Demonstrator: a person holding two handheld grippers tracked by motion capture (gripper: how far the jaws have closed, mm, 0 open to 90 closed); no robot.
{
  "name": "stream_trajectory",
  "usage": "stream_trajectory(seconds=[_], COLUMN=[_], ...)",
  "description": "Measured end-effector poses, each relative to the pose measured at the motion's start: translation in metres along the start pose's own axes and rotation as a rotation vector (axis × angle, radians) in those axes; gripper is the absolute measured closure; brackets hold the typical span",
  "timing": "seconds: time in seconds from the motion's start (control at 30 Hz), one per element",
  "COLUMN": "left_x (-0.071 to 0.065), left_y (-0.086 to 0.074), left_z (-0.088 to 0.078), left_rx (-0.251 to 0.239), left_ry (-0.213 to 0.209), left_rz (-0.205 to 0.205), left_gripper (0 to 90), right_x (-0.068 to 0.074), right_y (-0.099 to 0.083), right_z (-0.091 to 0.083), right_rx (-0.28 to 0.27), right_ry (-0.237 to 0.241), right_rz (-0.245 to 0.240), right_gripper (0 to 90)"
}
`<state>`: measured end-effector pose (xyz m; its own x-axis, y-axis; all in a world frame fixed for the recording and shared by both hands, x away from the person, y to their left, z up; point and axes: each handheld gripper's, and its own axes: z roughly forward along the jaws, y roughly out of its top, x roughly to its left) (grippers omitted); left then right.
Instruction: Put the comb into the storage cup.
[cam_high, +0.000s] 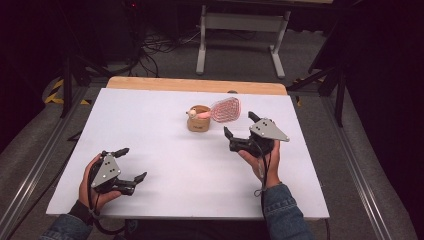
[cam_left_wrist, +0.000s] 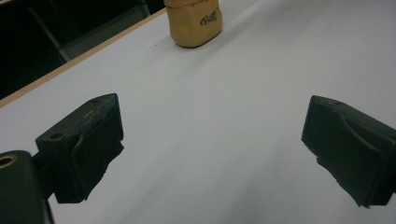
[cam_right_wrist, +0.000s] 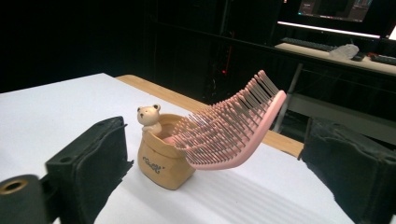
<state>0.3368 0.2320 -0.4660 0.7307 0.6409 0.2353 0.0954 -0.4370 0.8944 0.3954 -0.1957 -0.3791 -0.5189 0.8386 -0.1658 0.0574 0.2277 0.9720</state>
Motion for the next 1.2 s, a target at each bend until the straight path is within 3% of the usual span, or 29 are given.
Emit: stream_trajectory(seconds=[0.2,1.2], left_x=[0.000,0.000], left_y=[0.000,0.000], left_z=[0.000,0.000], left_rx=[0.000,0.001], left_ry=[-0.001,-0.001], left_rz=[0.001,0.010], left_gripper=[6.5,6.5], right_x=[0.003,0.008], right_y=[0.002,0.006], right_z=[-0.002,-0.023], right_rx=[0.003,0.000], right_ry=[-0.017,0.009], right_rz=[-0.023,-0.075], right_gripper=[6.5,7.1])
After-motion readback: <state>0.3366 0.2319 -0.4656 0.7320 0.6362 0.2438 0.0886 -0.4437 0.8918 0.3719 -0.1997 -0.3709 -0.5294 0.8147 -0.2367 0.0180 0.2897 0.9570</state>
